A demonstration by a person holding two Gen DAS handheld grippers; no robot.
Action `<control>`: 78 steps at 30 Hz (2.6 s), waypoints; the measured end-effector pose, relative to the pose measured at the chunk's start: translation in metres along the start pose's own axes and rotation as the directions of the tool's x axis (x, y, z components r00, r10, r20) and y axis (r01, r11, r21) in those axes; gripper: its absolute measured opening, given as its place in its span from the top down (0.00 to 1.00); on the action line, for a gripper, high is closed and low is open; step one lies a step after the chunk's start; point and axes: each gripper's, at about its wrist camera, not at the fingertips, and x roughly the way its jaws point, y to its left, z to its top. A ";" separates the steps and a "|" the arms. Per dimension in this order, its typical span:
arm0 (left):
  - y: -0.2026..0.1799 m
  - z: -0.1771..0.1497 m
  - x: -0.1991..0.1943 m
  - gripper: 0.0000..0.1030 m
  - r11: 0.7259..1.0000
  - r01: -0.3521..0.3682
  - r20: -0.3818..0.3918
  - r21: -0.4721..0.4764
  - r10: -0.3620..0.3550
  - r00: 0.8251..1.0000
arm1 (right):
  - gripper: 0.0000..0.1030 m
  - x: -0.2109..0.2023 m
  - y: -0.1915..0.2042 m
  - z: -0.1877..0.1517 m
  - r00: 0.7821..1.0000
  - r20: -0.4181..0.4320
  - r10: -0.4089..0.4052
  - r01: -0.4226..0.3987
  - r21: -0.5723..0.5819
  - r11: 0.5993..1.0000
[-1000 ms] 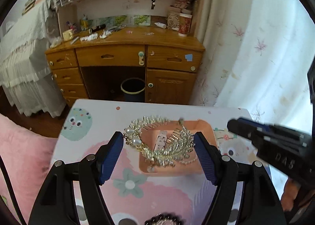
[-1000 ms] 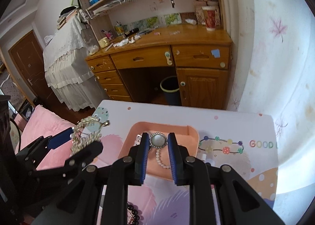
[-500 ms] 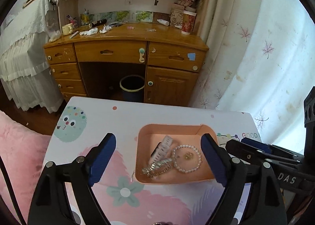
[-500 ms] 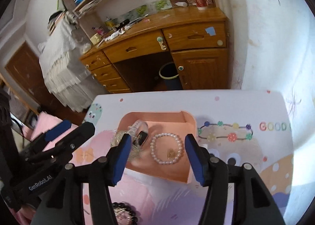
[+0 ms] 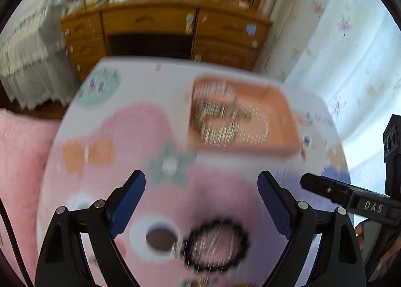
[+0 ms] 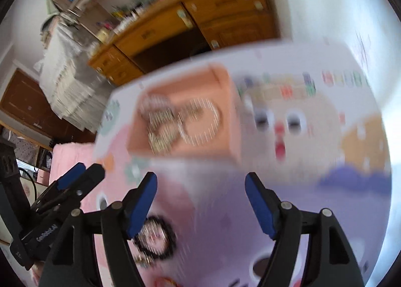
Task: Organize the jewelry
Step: 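Grasp the black bead bracelet with the left tool while the right tool grasps the red string bracelet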
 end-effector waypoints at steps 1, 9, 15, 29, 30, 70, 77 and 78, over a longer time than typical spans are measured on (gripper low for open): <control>0.005 -0.012 0.001 0.13 1.000 0.006 -0.026 -0.014 -0.006 1.000 | 0.29 0.002 -0.004 -0.012 1.000 -0.015 -0.002 0.002 0.020 1.000; 0.043 -0.090 -0.007 0.13 0.996 -0.051 -0.176 -0.068 0.039 0.984 | 0.29 -0.005 0.000 -0.087 0.999 -0.031 -0.012 0.016 0.136 0.991; 0.051 -0.115 -0.012 0.13 0.998 -0.044 -0.246 0.042 0.053 0.968 | 0.25 -0.013 0.028 -0.129 0.999 -0.043 -0.024 0.030 0.148 0.989; 0.050 -0.082 -0.017 0.12 0.947 0.081 -0.278 0.311 0.009 0.961 | 0.24 -0.005 0.075 -0.181 0.973 -0.019 -0.230 0.231 0.059 0.971; 0.049 -0.081 -0.016 0.12 0.937 0.090 -0.276 0.338 0.007 0.961 | 0.24 -0.005 0.077 -0.184 0.969 -0.010 -0.248 0.248 0.051 0.967; 0.012 -0.050 0.053 0.86 0.836 0.267 -0.140 0.480 -0.227 0.964 | 0.40 0.024 0.101 -0.210 0.905 0.102 -0.414 0.419 -0.034 0.907; 0.024 -0.039 0.023 0.88 0.864 0.283 -0.067 0.416 -0.281 0.957 | 0.41 0.022 0.102 -0.205 0.902 0.120 -0.415 0.424 -0.058 0.904; 0.027 -0.037 0.018 0.88 0.867 0.290 -0.059 0.406 -0.292 0.955 | 0.41 0.019 0.101 -0.204 0.903 0.128 -0.411 0.420 -0.055 0.906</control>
